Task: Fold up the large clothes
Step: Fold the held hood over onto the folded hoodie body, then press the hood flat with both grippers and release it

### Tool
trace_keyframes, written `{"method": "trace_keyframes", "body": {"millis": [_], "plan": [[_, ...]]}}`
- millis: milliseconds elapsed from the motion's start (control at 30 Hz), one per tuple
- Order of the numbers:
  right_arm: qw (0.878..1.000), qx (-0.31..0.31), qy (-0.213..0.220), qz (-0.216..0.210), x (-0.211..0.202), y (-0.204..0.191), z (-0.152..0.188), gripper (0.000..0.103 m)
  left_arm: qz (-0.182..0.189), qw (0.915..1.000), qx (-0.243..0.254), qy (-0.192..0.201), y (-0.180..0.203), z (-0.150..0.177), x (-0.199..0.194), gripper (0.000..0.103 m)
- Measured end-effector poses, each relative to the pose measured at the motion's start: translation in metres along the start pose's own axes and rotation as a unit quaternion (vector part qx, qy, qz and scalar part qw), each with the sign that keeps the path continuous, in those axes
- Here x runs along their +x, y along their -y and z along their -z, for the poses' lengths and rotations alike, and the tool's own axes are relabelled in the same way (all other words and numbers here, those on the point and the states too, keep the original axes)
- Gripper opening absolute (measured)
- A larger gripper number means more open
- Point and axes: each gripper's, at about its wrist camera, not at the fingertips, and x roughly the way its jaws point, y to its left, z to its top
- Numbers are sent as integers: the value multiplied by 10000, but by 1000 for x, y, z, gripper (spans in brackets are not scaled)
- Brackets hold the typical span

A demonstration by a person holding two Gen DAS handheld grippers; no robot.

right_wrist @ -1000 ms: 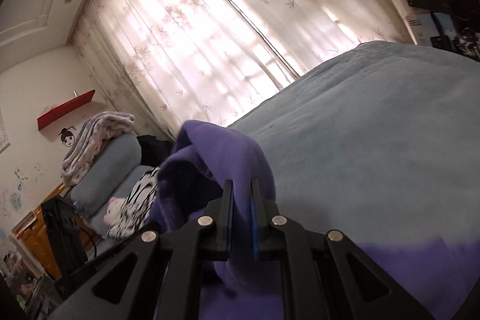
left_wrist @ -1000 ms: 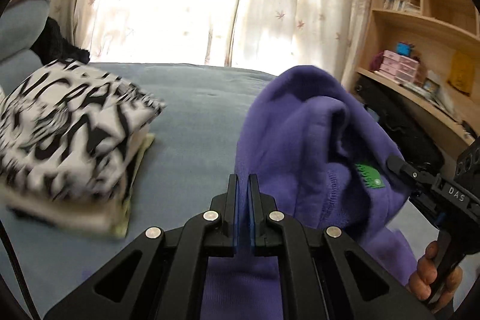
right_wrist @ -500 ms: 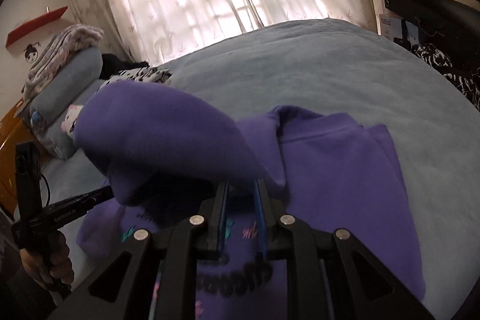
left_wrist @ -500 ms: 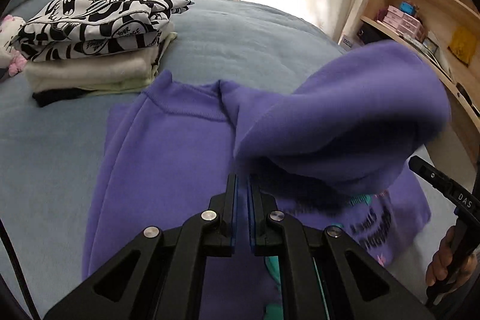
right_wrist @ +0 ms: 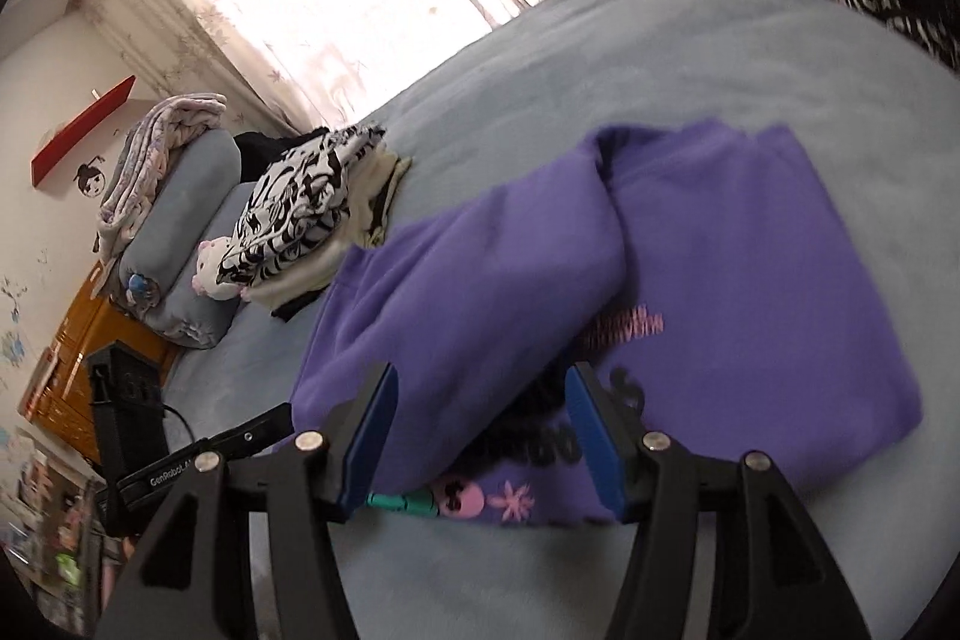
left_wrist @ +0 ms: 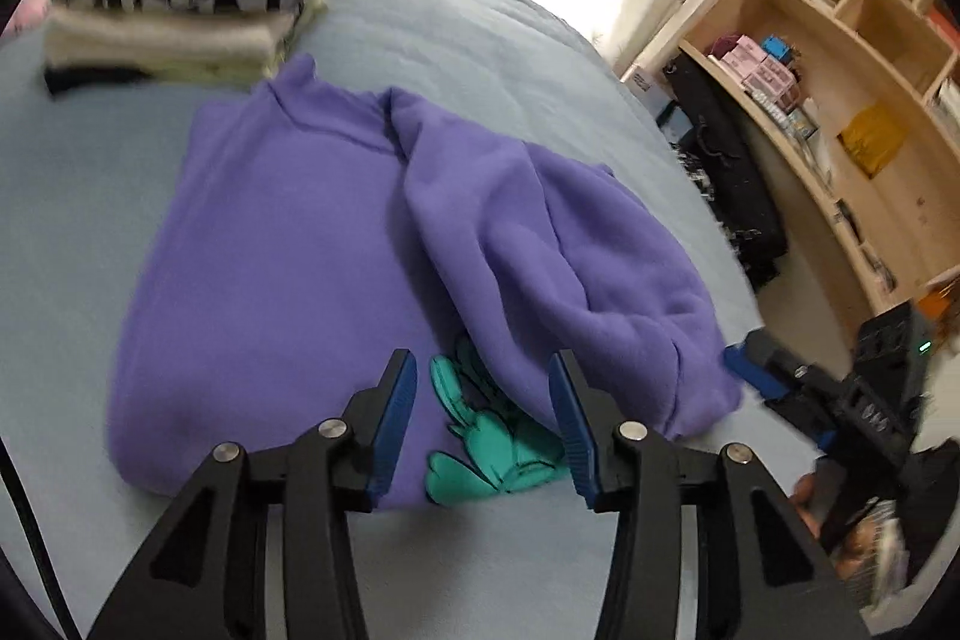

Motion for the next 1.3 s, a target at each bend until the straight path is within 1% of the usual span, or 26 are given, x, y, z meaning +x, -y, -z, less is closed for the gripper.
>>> {"method": "trace_keyframes", "body": {"millis": [100, 233, 333, 433, 467, 500, 533, 567, 600, 633, 667, 700, 767, 800, 833, 867, 900, 933, 967, 1033, 1067, 1100, 1133, 1167, 1200, 1300], "plan": [[9990, 337, -171, -245, 9, 8, 6, 58, 310, 9991, -273, -125, -12, 0, 13, 44], [9956, 685, -271, -580, 28, 18, 4, 58, 739, 9957, -511, -204, -35, -14, 46, 44], [9924, 807, -312, -880, 48, 25, -3, 58, 1101, 9919, -592, -216, -49, -24, 73, 44], [9892, 944, -332, -1070, 67, 32, -8, 58, 1504, 9856, -752, -170, -56, -31, 89, 45], [9885, 953, -316, -1133, 72, 32, -9, 57, 1570, 9845, -766, -131, -56, -33, 92, 45], [9891, 940, -281, -1101, 76, 33, -10, 52, 1570, 9848, -734, -83, -54, -37, 95, 45], [9913, 830, -260, -990, 80, 30, -11, 33, 1519, 9860, -684, -27, -50, -39, 96, 44], [9940, 657, -271, -829, 83, 24, -13, 16, 1398, 9884, -595, 76, -46, -42, 96, 41], [9955, 551, -279, -719, 86, 20, -15, 15, 1161, 9918, -458, 259, -39, -46, 94, 28], [9972, 392, -225, -593, 88, 13, -19, 15, 909, 9944, -299, 441, -32, -51, 91, 22], [9985, 230, -149, -482, 88, 6, -23, 14, 751, 9952, -199, 601, -26, -55, 87, 15], [9995, -17, -22, -319, 86, -2, -28, 14, 645, 9950, -144, 744, -22, -59, 80, 13], [9982, -446, 405, -27, 77, -16, -39, 13, 311, 9930, 3, 1144, -14, -66, 65, 11], [9968, -549, 576, 55, 72, -18, -44, 13, 76, 9904, 105, 1374, -10, -67, 58, 11], [9948, -657, 762, 179, 67, -18, -48, 13, -166, 9888, 207, 1468, -7, -68, 55, 11], [9938, -708, 776, 353, 68, -15, -50, 14, -278, 9891, 272, 1422, -6, -68, 55, 11], [9944, -663, 640, 519, 73, -8, -51, 14, -431, 9906, 358, 1251, -5, -65, 62, 11], [9958, -512, 359, 670, 83, 2, -48, 14, -624, 9914, 438, 1068, -4, -59, 69, 11], [9961, -309, -17, 831, 94, 14, -41, 14, -923, 9906, 573, 829, -2, -50, 80, 11], [9951, -163, -286, 937, 98, 29, -24, 20, -1146, 9890, 709, 609, -3, -38, 90, 13], [9960, -94, -264, 845, 94, 34, -18, 23, -1212, 9883, 710, 588, -4, -34, 90, 15], [9970, -9, -250, 735, 87, 36, -14, 24, -1186, 9890, 662, 590, -5, -33, 89, 17], [9973, 28, -263, 692, 83, 36, -14, 29, -1134, 9904, 582, 543, -6, -34, 86, 18], [9969, 22, -272, 736, 79, 34, -14, 33, -1115, 9910, 533, 510, -7, -35, 83, 21], [9958, -40, -268, 878, 74, 30, -15, 35, -1168, 9908, 478, 481, -6, -38, 78, 28], [9906, -492, 7, 1277, 51, 10, -17, 37, -1360, 9882, 500, 499, -2, -41, 59, 39]]}}
